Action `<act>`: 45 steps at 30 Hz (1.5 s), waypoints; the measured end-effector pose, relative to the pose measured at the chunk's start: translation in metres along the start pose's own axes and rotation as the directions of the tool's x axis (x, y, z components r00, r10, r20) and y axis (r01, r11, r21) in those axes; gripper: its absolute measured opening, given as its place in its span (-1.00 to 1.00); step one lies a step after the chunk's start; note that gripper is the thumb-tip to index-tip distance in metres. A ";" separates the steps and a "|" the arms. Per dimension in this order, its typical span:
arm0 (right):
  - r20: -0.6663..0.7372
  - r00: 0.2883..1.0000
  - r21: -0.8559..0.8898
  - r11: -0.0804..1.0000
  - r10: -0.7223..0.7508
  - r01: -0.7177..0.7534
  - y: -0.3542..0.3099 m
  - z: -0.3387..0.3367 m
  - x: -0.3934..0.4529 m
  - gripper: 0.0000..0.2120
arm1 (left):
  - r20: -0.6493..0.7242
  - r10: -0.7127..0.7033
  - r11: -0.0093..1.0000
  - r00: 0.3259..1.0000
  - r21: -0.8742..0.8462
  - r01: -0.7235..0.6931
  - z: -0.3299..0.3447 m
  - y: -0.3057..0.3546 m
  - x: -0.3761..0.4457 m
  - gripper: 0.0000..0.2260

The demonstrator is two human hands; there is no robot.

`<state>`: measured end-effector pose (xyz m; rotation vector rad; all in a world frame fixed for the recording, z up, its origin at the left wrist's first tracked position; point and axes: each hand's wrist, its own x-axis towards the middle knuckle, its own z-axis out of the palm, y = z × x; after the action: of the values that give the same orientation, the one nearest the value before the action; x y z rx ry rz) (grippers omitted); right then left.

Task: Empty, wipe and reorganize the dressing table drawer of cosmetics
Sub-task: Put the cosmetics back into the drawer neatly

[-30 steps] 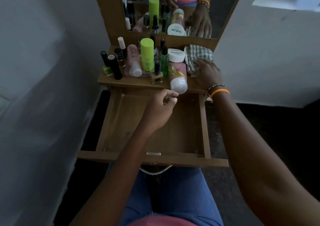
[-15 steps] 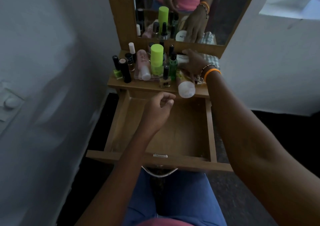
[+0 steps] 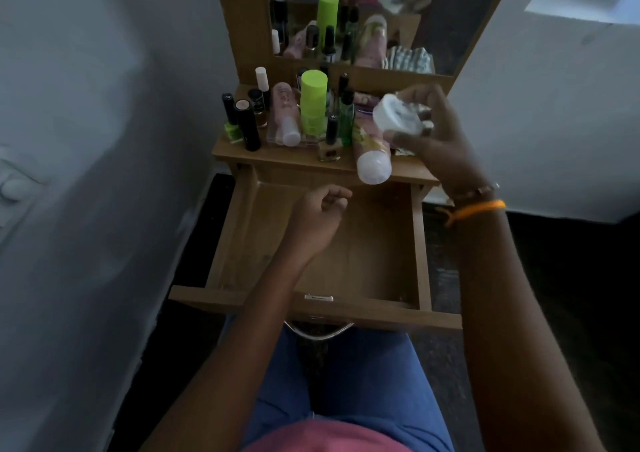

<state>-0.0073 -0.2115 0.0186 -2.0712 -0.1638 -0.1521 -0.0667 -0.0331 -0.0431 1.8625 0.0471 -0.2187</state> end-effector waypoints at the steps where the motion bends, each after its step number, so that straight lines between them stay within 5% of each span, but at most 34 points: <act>1: 0.089 0.996 0.087 0.996 0.005 -0.013 -0.002 -0.001 -0.022 -0.57 | 0.003 -0.013 1.000 1.000 0.006 0.013 0.000 -0.004 0.000 -0.85; 4: 0.420 0.905 0.207 0.964 0.067 -0.168 -0.001 0.006 -0.075 -0.61 | -0.001 -0.042 0.999 0.999 0.014 0.042 0.001 -0.021 0.004 -0.88; 6: 0.520 0.839 0.047 0.975 0.160 -0.215 0.015 0.021 -0.092 -0.64 | -0.012 -0.080 0.996 0.997 0.046 0.080 0.004 -0.031 0.007 -0.86; 9: 0.398 0.874 -0.289 0.943 0.278 -0.168 0.042 0.053 -0.095 -0.66 | -0.023 -0.156 0.984 0.987 0.086 0.158 0.007 -0.045 0.010 -0.80; 13: 0.267 0.910 -0.513 0.846 0.317 -0.144 0.065 0.092 -0.075 -0.58 | 0.096 -0.232 0.964 0.968 0.158 0.215 0.009 -0.058 0.013 -0.72; 21: 0.265 0.903 -0.598 0.792 0.338 -0.120 0.086 0.119 -0.055 -0.51 | 0.182 -0.235 0.943 0.955 0.281 0.178 0.013 -0.071 0.018 -0.63; 24: 0.251 0.907 -0.558 0.816 0.339 -0.151 0.087 0.112 -0.056 -0.53 | 0.161 -0.234 0.928 0.959 0.330 0.171 0.014 -0.073 0.018 -0.64; 26: 0.097 0.956 -0.454 0.867 0.278 -0.206 0.083 0.104 -0.055 -0.64 | 0.144 -0.207 0.933 0.968 0.327 0.151 0.012 -0.075 0.018 -0.68; 29: -0.292 0.907 0.073 0.952 0.305 -0.297 0.061 0.093 -0.059 -0.85 | 0.121 -0.156 0.945 0.980 0.306 0.112 0.011 -0.076 0.017 -0.73; 31: -0.392 0.858 0.285 0.930 0.332 -0.230 0.046 0.089 -0.061 -0.86 | 0.101 -0.135 0.954 0.986 0.282 0.101 0.012 -0.077 0.018 -0.76; 34: -0.471 0.881 -0.052 0.996 0.038 -0.071 0.027 0.087 -0.061 -0.65 | 0.072 -0.132 0.947 0.989 0.305 0.104 0.014 -0.078 0.018 -0.79; 38: -0.302 0.933 -0.614 0.789 -0.195 -0.034 0.027 0.085 -0.044 -0.39 | 0.074 -0.104 0.948 0.992 0.310 0.076 0.013 -0.078 0.016 -0.79; 45: -0.312 0.947 -0.578 0.806 -0.081 -0.122 0.023 0.078 -0.031 -0.50 | 0.052 -0.059 0.953 0.997 0.301 0.040 0.010 -0.079 0.013 -0.79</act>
<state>-0.0301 -0.1560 -0.0445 -2.6333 0.1328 -0.5940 -0.0664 -0.0202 -0.1230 2.1577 0.0196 -0.3321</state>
